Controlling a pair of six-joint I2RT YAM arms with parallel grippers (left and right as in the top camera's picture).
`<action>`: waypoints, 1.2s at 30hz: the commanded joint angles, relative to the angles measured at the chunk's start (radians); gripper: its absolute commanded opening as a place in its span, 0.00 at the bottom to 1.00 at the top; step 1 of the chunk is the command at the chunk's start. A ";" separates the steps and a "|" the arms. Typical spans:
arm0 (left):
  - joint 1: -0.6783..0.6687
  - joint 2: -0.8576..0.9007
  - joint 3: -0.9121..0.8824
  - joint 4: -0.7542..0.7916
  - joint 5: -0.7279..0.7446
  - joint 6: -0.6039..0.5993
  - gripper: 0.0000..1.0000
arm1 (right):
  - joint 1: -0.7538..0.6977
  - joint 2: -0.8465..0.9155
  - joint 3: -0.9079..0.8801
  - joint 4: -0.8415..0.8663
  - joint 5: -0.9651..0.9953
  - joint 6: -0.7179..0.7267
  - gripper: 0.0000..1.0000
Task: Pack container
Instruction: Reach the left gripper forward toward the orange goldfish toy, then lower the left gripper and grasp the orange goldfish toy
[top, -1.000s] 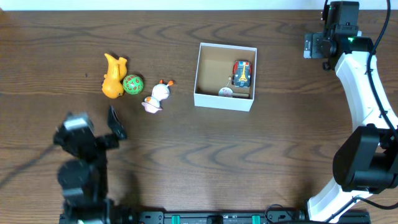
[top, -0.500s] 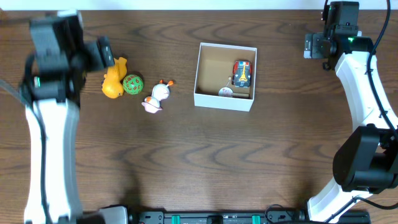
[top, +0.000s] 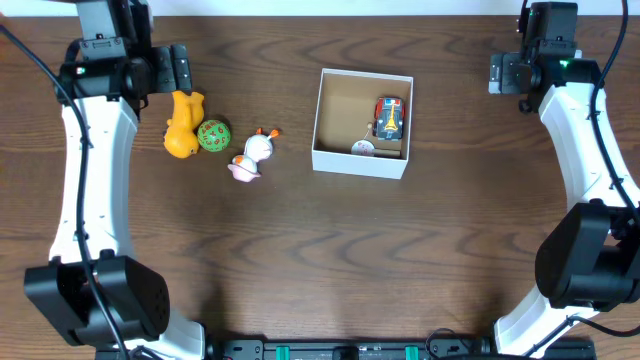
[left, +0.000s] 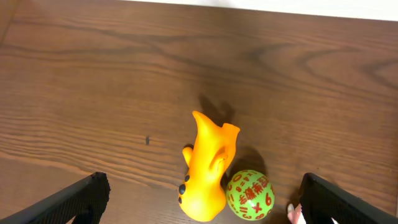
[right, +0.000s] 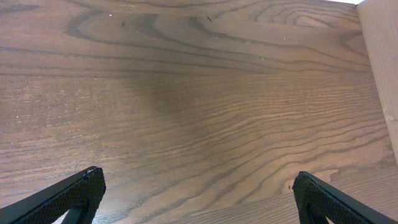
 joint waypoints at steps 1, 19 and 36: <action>0.007 0.037 0.019 -0.002 -0.004 0.017 0.98 | -0.003 0.000 0.013 0.001 0.006 0.013 0.99; 0.008 0.312 0.019 -0.011 -0.001 0.034 0.98 | -0.003 0.000 0.013 0.001 0.006 0.013 0.99; 0.008 0.444 0.017 -0.017 -0.002 0.099 0.78 | -0.003 0.000 0.013 0.001 0.006 0.013 0.99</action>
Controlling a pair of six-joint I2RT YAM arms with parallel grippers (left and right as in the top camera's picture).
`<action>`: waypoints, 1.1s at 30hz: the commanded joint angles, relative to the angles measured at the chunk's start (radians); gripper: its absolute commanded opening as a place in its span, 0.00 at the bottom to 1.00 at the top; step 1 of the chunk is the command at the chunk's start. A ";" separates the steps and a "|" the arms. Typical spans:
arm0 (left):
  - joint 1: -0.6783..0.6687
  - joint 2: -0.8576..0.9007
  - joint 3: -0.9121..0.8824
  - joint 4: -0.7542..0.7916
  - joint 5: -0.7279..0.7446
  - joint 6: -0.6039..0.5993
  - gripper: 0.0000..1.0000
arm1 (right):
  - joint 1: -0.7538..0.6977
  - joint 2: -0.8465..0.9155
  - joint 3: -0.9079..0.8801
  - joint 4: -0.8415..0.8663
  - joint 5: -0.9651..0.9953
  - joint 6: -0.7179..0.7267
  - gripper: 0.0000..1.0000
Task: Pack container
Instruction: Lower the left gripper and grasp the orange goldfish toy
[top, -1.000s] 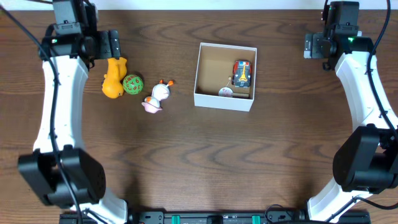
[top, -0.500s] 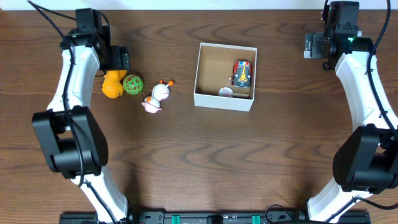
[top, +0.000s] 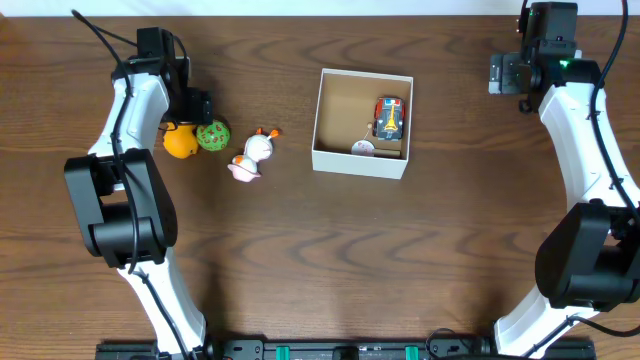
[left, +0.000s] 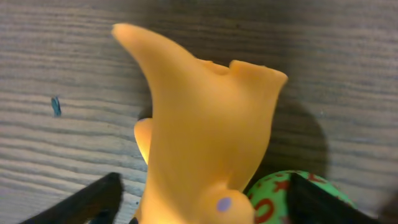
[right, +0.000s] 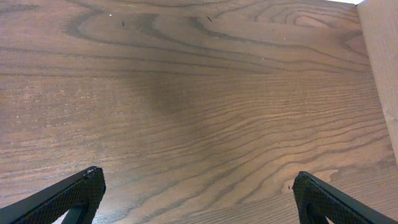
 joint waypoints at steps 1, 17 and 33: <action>0.006 0.031 0.009 -0.014 -0.005 0.054 0.75 | -0.003 0.000 0.013 0.001 0.006 0.013 0.99; 0.054 0.051 -0.034 0.009 -0.005 0.053 0.83 | -0.003 0.000 0.013 0.000 0.005 0.013 0.99; 0.054 0.078 -0.034 0.023 0.037 0.053 0.38 | -0.003 0.000 0.013 0.000 0.006 0.013 0.99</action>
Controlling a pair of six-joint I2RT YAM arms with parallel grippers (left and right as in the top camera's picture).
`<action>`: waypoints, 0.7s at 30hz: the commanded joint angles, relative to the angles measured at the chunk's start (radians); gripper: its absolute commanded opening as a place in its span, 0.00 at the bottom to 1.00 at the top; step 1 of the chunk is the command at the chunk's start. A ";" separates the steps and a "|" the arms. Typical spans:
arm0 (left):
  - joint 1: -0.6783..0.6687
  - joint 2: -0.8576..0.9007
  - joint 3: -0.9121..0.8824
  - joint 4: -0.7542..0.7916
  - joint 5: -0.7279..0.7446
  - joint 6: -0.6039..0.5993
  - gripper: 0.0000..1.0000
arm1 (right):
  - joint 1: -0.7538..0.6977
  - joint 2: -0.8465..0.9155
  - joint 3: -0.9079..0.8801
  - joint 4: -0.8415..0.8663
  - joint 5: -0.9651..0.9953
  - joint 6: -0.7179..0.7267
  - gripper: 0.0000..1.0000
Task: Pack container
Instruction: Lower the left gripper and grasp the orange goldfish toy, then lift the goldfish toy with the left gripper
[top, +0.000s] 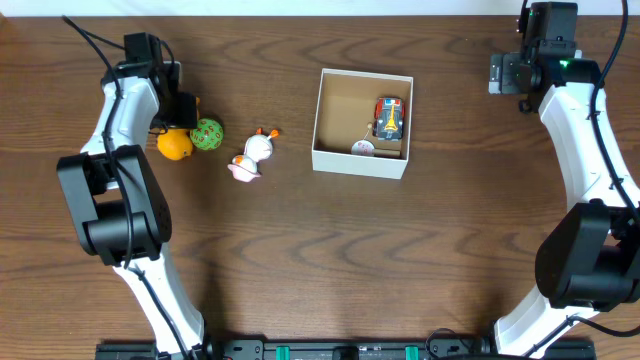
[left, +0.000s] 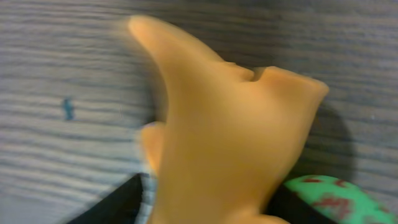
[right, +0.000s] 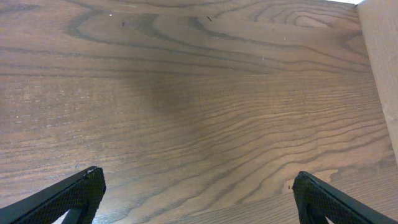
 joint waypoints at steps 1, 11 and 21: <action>0.004 0.046 -0.021 -0.011 0.028 0.013 0.30 | -0.003 0.000 0.013 0.000 0.005 0.012 0.99; 0.004 0.020 0.005 -0.015 0.023 0.002 0.15 | -0.003 0.000 0.013 -0.001 0.003 0.012 0.99; 0.003 -0.130 0.124 -0.011 -0.139 0.001 0.06 | -0.003 0.000 0.013 -0.001 0.002 0.012 0.99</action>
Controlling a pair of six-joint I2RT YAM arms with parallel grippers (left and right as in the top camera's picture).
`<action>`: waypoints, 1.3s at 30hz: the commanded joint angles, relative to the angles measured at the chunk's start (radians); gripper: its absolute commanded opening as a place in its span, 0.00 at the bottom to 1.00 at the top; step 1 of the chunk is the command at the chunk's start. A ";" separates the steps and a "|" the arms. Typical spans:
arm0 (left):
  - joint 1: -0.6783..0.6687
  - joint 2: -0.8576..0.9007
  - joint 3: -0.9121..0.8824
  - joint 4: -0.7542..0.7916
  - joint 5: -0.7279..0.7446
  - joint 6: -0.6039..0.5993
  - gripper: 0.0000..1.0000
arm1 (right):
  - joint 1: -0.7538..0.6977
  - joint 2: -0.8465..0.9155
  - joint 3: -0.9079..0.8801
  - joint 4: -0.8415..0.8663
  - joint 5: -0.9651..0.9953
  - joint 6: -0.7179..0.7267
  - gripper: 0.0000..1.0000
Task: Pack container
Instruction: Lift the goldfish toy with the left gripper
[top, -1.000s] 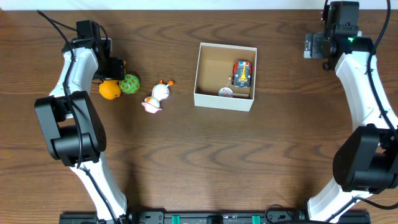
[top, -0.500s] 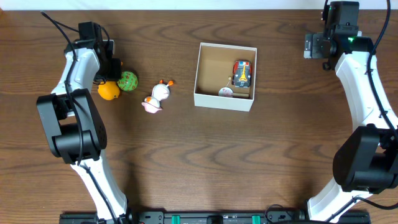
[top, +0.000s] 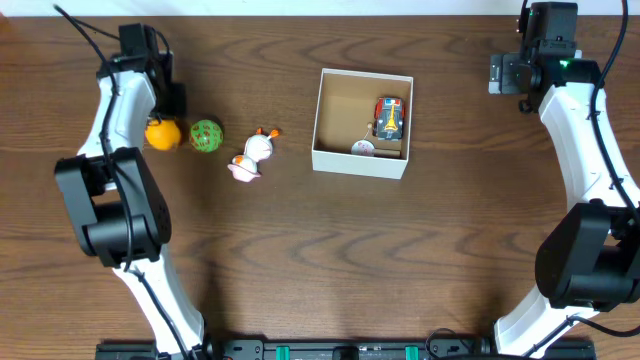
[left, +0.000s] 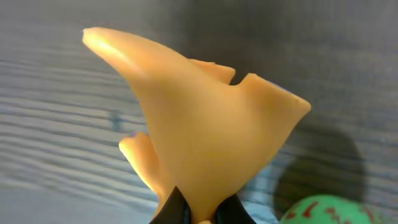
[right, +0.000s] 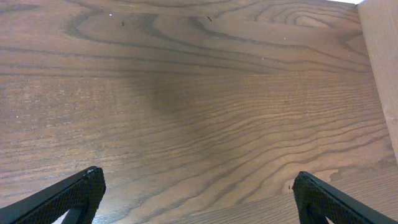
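Note:
An orange rubber animal toy (left: 199, 118) fills the left wrist view, pinched at its lower end by my left gripper (left: 202, 214), which is shut on it. From overhead the toy (top: 162, 132) hangs under the left gripper (top: 165, 108) at the far left, just apart from a green ball with red marks (top: 206, 135). A white and pink duck toy (top: 252, 155) lies to the right of the ball. The white cardboard box (top: 330, 158) holds a toy car (top: 390, 118) and a small pink and white item (top: 363, 148). My right gripper (right: 199, 199) is open over bare wood.
The green ball (left: 323, 213) sits close to the lower right of the held toy. The right arm (top: 570, 110) reaches along the right side of the table, with the box's edge (right: 379, 68) at the right of its wrist view.
The left fingers have shut tight on the orange toy. The toy has shifted a little left and back, and a gap has opened between it and the green ball. The right arm is unchanged.
My left gripper was open above the orange toy, which lay against the green ball. Then it was down around the toy, then partly shut on it. Now it grips the toy, apart from the ball. The right gripper stayed open and still throughout.

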 joint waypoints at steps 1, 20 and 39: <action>0.000 -0.124 0.066 -0.002 -0.055 -0.002 0.06 | -0.003 0.000 0.013 0.000 0.003 0.012 0.99; -0.266 -0.344 0.096 0.097 0.259 -0.442 0.06 | -0.003 0.000 0.013 0.000 0.003 0.012 0.99; -0.516 -0.227 0.096 0.240 0.291 -0.672 0.06 | -0.003 0.000 0.013 0.000 0.003 0.012 0.99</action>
